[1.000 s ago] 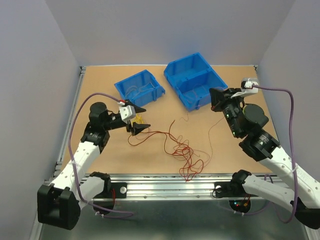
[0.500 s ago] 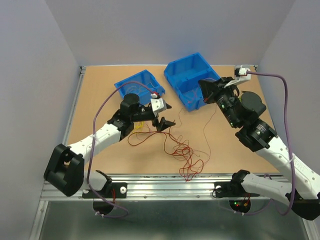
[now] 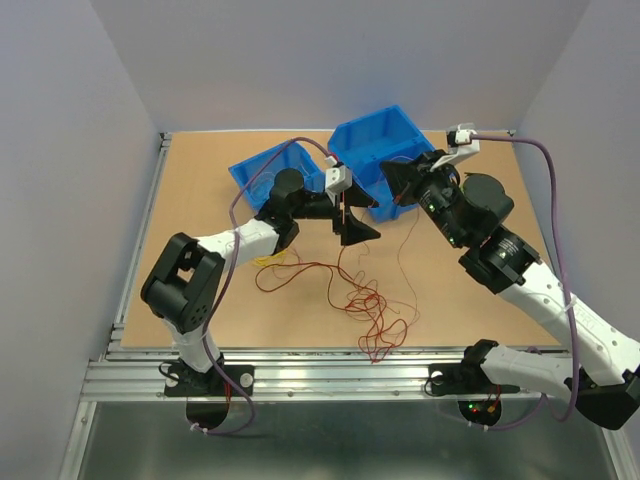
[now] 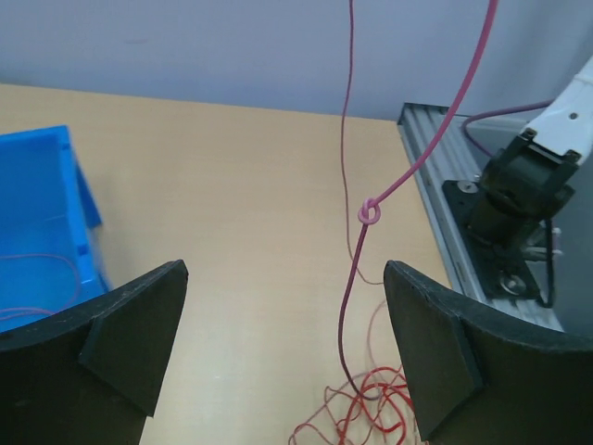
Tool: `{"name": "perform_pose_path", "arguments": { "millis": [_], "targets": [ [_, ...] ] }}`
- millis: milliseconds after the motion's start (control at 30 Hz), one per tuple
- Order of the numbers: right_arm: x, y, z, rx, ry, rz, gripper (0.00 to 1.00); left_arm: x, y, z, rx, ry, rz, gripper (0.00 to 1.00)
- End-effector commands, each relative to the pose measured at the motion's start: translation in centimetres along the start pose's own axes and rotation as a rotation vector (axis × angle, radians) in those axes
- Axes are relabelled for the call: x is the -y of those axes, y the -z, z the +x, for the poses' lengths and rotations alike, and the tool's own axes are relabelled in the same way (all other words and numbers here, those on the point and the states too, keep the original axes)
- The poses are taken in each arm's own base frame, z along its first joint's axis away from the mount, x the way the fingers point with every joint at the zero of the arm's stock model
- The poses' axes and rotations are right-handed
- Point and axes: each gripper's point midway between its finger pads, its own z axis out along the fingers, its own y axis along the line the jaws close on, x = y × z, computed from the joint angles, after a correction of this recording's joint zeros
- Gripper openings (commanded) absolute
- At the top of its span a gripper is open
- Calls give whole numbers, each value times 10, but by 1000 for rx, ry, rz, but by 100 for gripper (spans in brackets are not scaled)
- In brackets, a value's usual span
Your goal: Untangle the cables
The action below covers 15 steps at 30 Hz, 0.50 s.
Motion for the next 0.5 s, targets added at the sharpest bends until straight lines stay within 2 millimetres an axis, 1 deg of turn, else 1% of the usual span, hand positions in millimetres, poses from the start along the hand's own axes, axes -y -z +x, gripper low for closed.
{"name": "perform_pose_path", "arguments": {
  "millis": [0, 33, 67, 167, 200, 300, 467],
  "targets": [
    [-20, 4, -43, 98, -25, -56, 1, 35, -13, -31, 92, -39, 160, 99],
    [-20, 3, -43, 98, -25, -57, 1, 37, -16, -27, 90, -29, 168, 99],
    [-21, 2, -42, 95, -26, -61, 1, 45, -23, -24, 89, -22, 186, 99],
    [-26, 0, -44, 95, -31, -81, 1, 50, -33, -14, 82, 2, 191, 99],
    [-28, 0, -44, 94, -35, -89, 1, 55, -39, -10, 78, 12, 201, 99],
    [-32, -2, -44, 90, -42, -109, 0, 50, -49, 2, 67, 45, 183, 99],
    [-36, -3, -42, 82, -62, -129, 0, 47, -57, 7, 57, 58, 164, 97]
  ]
}}
